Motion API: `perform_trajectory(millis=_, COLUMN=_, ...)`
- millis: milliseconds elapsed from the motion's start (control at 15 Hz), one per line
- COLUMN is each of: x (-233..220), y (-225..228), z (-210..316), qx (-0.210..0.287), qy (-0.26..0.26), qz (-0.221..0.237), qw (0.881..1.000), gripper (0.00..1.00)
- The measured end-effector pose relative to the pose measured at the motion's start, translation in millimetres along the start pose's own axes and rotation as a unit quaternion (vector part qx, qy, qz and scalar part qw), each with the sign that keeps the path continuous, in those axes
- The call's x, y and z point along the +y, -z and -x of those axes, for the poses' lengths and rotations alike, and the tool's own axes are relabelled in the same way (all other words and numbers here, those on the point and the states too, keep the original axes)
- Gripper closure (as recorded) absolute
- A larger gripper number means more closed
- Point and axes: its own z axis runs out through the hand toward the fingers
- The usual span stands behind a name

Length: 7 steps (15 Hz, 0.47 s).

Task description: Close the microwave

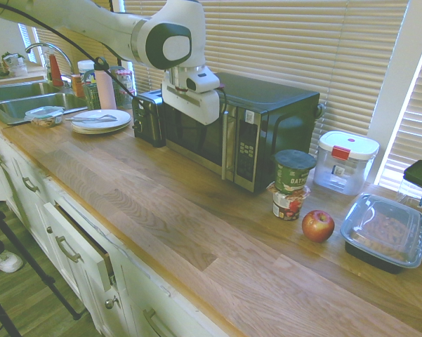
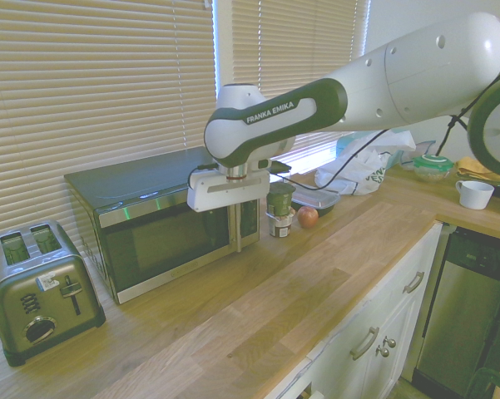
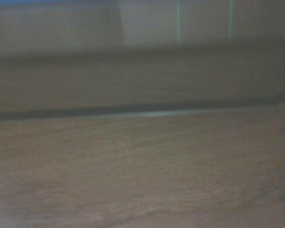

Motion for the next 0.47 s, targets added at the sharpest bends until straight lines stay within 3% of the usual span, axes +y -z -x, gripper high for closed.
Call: perform_trajectory(millis=467, x=95.8, y=-23.0, z=40.6, qx=0.007, qy=0.032, qz=0.037, qw=0.999, gripper=0.00)
